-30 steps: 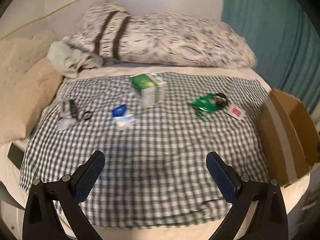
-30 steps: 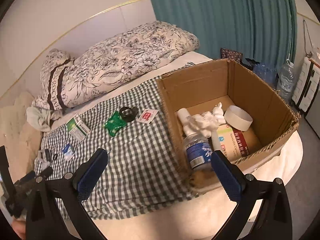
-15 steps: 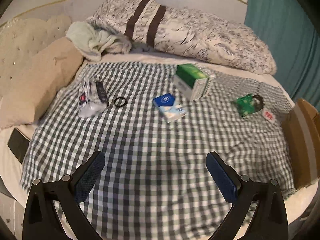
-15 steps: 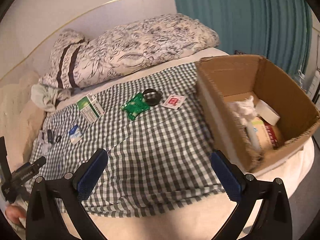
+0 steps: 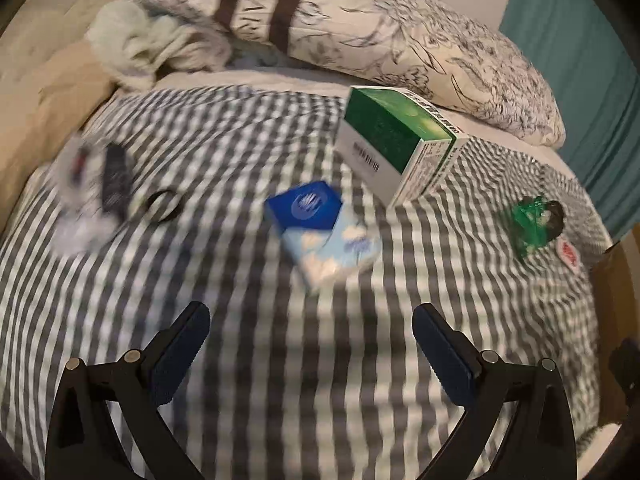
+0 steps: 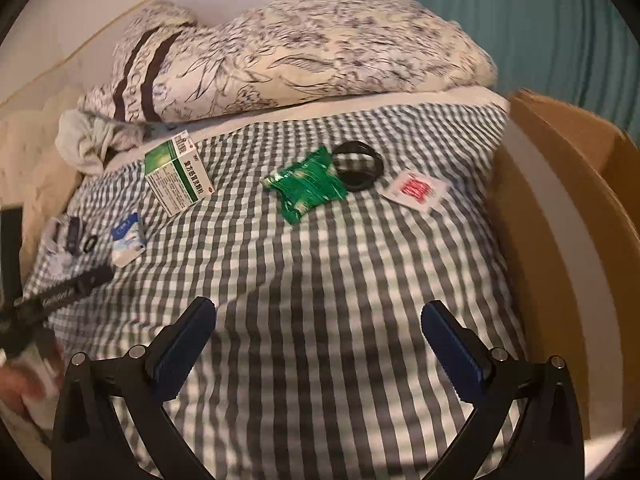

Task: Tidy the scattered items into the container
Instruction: 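Grasp the blue Vinda tissue pack with the left tool while the right tool grasps the green packet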

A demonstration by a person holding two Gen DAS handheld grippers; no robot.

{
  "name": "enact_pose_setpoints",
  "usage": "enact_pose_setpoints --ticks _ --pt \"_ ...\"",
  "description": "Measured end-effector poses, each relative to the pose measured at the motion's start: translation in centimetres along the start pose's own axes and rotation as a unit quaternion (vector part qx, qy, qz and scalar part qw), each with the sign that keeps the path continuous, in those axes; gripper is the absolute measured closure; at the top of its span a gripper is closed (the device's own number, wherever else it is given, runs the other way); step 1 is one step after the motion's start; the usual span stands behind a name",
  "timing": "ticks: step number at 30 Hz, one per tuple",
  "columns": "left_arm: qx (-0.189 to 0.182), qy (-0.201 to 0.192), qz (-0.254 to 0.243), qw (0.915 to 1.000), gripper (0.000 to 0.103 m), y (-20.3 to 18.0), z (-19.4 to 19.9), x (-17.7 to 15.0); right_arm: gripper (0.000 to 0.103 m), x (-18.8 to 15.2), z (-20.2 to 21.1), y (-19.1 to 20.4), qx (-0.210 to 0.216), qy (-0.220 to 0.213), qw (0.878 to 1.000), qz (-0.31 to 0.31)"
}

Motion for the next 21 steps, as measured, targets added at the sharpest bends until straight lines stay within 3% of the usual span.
enact_pose_setpoints --ticks 9,14,21 --pt "0.008 0.030 0.007 0.9995 0.000 0.2 -5.1 1.9 0.000 3.4 -7.0 1.4 -0.008 -0.002 1.000 0.022" --pt "0.016 0.027 0.006 0.9995 0.000 0.3 -5.7 2.7 0.000 4.8 -10.1 1.8 -0.009 0.009 1.000 0.005" --pt "0.043 0.027 -0.011 0.9987 0.000 -0.4 -6.7 3.2 0.000 6.6 -12.9 3.4 -0.035 0.008 0.999 0.031"
Point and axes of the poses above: each gripper's, at about its wrist camera, not at the fingertips, and z roughly against the way its jaws point, y to its left, x to its top, the point moved 6 cm from there along -z, roughly the way its jaws point, and after that the axes turned 14 degrees about -z, right-handed, at the moved point
